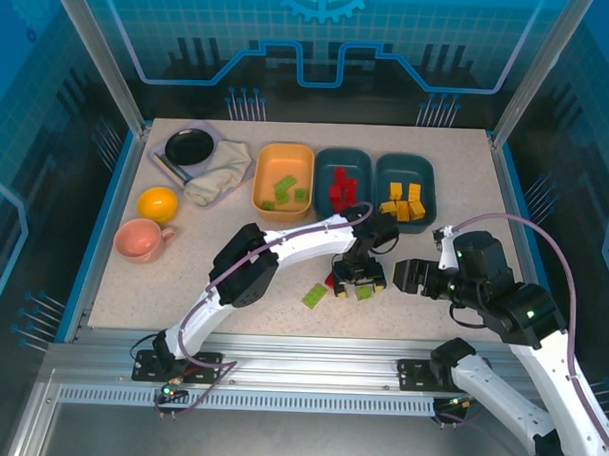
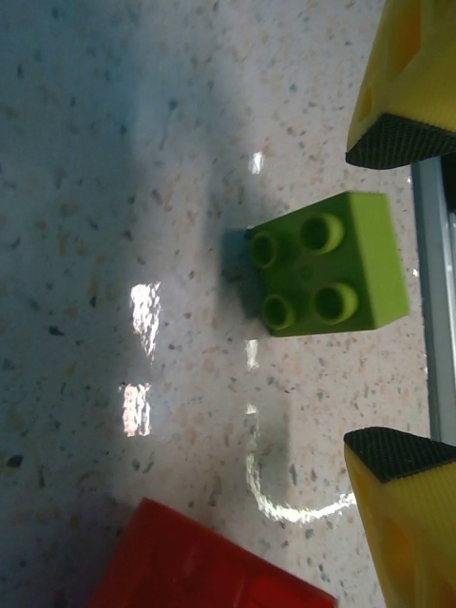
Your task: Sort the legos into containers by color
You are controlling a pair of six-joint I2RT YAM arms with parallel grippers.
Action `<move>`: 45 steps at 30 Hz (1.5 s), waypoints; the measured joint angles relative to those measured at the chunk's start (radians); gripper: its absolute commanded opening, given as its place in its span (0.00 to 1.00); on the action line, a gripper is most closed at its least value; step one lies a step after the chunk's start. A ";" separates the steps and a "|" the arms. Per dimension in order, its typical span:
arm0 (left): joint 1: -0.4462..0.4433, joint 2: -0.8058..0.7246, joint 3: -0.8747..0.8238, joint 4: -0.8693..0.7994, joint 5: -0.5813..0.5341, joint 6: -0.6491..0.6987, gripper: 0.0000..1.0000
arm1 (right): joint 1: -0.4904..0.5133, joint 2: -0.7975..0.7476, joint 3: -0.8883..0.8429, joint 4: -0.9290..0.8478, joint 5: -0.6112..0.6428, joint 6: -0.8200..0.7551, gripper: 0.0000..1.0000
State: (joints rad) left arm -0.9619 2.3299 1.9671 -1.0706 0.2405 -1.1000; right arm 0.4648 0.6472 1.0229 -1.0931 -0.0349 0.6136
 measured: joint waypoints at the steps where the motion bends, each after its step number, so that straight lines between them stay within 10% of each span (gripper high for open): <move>1: 0.000 0.012 0.003 0.003 0.002 -0.005 0.67 | 0.000 -0.006 0.000 -0.004 0.001 0.000 0.78; 12: -0.003 0.041 0.012 0.018 0.000 -0.023 0.33 | 0.000 -0.013 0.000 -0.014 -0.002 0.000 0.78; 20: 0.019 -0.015 0.015 0.003 -0.073 0.012 0.31 | 0.000 -0.006 0.000 0.013 -0.060 -0.006 0.78; 35: 0.548 -0.253 0.012 -0.063 -0.271 0.275 0.31 | 0.118 0.356 0.011 0.320 -0.150 0.023 0.80; 45: 0.607 0.008 0.239 -0.137 -0.409 0.394 0.32 | 0.137 0.577 0.136 0.405 -0.146 0.022 0.80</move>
State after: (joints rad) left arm -0.3546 2.3375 2.2059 -1.2079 -0.1680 -0.7059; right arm 0.6018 1.2243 1.1591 -0.6884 -0.1814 0.6353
